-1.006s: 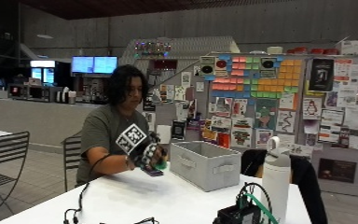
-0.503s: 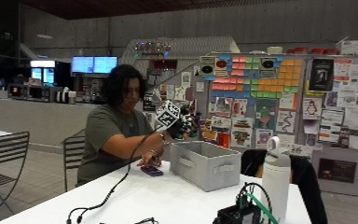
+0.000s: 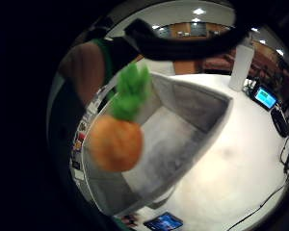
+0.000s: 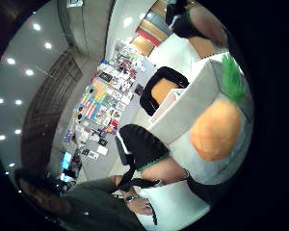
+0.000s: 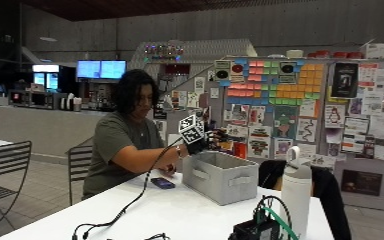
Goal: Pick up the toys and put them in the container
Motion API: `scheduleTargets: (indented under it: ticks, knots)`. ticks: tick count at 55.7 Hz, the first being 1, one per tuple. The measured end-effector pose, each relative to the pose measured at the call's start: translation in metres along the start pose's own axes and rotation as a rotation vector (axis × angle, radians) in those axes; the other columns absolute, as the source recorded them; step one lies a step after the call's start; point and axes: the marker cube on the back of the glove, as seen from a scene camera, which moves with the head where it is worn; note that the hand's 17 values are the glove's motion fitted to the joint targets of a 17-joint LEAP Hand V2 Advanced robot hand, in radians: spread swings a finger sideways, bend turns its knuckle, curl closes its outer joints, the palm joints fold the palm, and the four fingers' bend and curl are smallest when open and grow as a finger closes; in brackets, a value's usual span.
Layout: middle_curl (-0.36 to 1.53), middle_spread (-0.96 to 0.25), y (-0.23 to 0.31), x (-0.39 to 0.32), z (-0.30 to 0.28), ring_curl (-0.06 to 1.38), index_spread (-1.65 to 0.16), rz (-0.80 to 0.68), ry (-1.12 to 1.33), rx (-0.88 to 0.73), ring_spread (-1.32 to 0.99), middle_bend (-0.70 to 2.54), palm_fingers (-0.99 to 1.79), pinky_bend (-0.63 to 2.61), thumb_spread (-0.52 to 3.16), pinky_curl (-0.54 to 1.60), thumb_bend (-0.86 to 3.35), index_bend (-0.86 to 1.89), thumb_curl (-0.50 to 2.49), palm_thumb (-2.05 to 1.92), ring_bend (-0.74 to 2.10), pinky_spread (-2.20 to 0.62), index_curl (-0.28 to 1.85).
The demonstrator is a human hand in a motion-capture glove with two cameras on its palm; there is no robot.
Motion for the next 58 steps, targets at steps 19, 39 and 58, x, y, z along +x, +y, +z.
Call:
scheduleTargets:
  ticks: [19,39,58]
  knots:
    - [0.62,-0.18,0.119,0.014,-0.068,0.34,-0.50,0.048,0.323,-0.172,-0.20,0.36,0.07,0.80,1.12,0.33,-0.07,0.37,0.42,-0.08,0.50,0.00,0.78]
    - [0.55,-0.14,0.223,0.045,-0.147,0.33,-0.47,0.152,0.360,-0.252,-0.17,0.31,0.12,0.71,1.16,0.30,-0.06,0.32,0.31,-0.07,0.48,0.03,0.67]
    - [0.50,-0.13,0.270,0.070,-0.182,0.32,-0.46,0.203,0.316,-0.269,-0.17,0.28,0.16,0.64,1.18,0.29,-0.05,0.26,0.26,-0.07,0.47,0.03,0.61]
